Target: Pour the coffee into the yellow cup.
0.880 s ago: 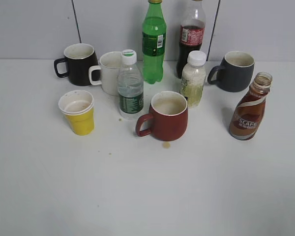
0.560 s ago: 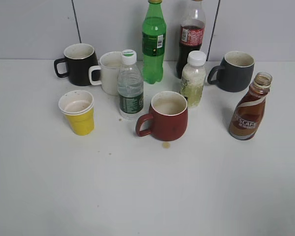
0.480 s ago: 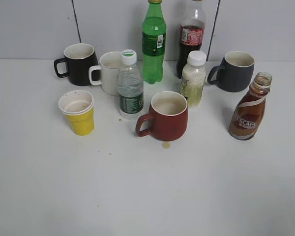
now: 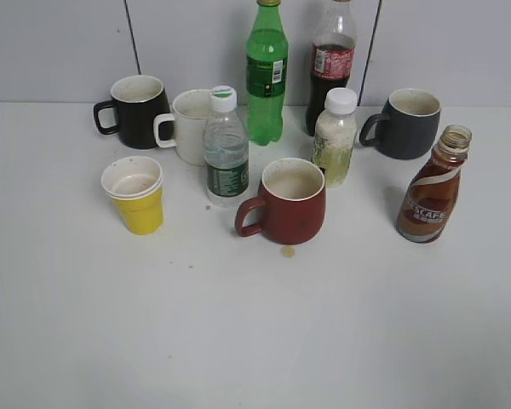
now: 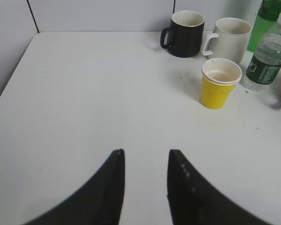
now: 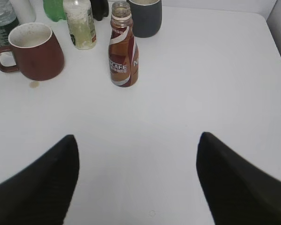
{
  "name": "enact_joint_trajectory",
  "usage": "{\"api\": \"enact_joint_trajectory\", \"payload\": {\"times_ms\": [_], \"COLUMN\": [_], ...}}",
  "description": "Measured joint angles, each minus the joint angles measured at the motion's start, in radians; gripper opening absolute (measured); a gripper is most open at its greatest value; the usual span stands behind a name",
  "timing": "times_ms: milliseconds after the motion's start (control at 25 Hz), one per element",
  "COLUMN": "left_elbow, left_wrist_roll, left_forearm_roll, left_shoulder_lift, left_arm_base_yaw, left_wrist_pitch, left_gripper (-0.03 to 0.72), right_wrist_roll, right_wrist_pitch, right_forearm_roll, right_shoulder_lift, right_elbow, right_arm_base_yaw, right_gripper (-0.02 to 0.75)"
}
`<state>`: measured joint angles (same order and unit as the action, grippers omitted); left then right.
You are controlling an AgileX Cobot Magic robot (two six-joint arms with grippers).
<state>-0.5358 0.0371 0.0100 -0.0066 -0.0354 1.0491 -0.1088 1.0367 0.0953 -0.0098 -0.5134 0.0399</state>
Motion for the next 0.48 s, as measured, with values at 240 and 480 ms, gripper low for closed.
{"api": "enact_joint_trajectory", "payload": {"times_ms": [240,480], "left_elbow": [0.0,0.0], "left_wrist_roll": [0.0,0.0], "left_forearm_roll": [0.0,0.0], "left_shoulder_lift": [0.0,0.0], "left_arm_base_yaw": [0.0,0.0], "left_wrist_pitch": [0.0,0.0], "left_gripper": [0.24,0.24], "right_wrist_roll": [0.0,0.0], "right_wrist_pitch": [0.0,0.0], "right_forearm_roll": [0.0,0.0], "right_shoulder_lift": [0.0,0.0], "right_elbow": [0.0,0.0], "right_arm_base_yaw": [0.0,0.0], "right_gripper": [0.586,0.587]}}
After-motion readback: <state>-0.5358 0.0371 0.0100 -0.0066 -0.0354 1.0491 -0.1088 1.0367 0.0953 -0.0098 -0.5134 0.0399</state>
